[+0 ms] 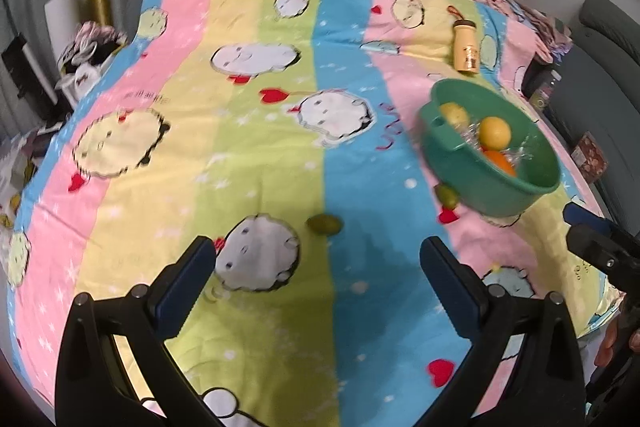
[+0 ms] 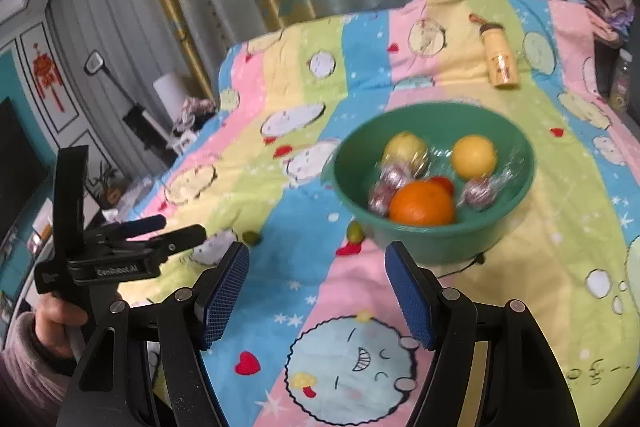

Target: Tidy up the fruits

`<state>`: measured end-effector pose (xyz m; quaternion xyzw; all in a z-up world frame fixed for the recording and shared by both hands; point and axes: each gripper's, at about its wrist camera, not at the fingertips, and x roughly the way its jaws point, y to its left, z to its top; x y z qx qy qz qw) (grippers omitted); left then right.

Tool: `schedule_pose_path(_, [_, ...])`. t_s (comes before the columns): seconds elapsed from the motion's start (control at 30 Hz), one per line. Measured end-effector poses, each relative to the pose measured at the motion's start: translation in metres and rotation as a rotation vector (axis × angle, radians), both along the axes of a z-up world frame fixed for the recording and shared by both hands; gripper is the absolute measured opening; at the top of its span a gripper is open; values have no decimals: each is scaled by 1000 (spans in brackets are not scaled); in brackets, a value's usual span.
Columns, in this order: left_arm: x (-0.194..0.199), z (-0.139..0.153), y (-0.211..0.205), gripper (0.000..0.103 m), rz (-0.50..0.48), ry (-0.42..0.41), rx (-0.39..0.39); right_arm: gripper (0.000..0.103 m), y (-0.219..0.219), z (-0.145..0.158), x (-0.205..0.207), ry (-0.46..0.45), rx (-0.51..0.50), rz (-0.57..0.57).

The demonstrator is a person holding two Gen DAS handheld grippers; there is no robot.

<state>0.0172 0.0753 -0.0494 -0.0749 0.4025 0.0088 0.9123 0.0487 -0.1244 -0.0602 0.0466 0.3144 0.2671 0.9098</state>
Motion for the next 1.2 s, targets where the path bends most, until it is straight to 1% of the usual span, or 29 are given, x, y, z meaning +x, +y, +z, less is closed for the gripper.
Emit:
schedule_pose_path(0.17, [-4, -15, 11, 101, -14, 1, -50, 71, 20, -20, 12, 34, -43, 10])
schedule_pose_path(0.27, [-3, -19, 13, 101, -36, -11, -70, 71, 31, -33, 25, 60, -65, -2])
schedule_pose_path(0.33, [-2, -21, 13, 100, -54, -20, -76, 70, 36, -39, 33, 67, -61, -15])
schedule_pose_path(0.37, [-2, -21, 13, 100, -64, -26, -79, 66, 38, -41, 39, 71, -58, -26])
schedule_pose_path(0.5, [2, -26, 17, 96, -85, -33, -95, 58, 47, -54, 63, 108, -64, -95])
schedule_pose_path(0.57, [3, -28, 21, 96, -88, -36, -110, 50, 50, -60, 74, 129, -69, -140])
schedule_pose_path(0.6, [4, -29, 23, 96, -89, -36, -115, 50, 51, -65, 79, 150, -54, -160])
schedule_pose_path(0.67, [5, -31, 28, 96, -88, -35, -125, 47, 52, -69, 84, 160, -46, -197])
schedule_pose_path(0.8, [10, -35, 34, 96, -93, -32, -142, 47, 57, -70, 90, 164, -8, -240])
schedule_pose_path(0.97, [17, -40, 29, 91, -115, -23, -140, 47, 64, -71, 103, 174, 12, -284])
schedule_pose_path(1.07, [23, -42, 28, 89, -120, -24, -141, 47, 68, -71, 108, 170, 7, -296])
schedule_pose_path(1.1, [24, -42, 27, 86, -121, -22, -140, 45, 69, -71, 108, 169, 3, -299])
schedule_pose_path(1.13, [27, -43, 25, 84, -126, -19, -142, 40, 68, -72, 108, 171, 9, -298])
schedule_pose_path(1.17, [29, -44, 24, 79, -128, -15, -142, 32, 67, -72, 108, 177, 20, -293])
schedule_pose_path(1.2, [30, -45, 23, 76, -128, -10, -138, 28, 66, -73, 108, 184, 21, -285])
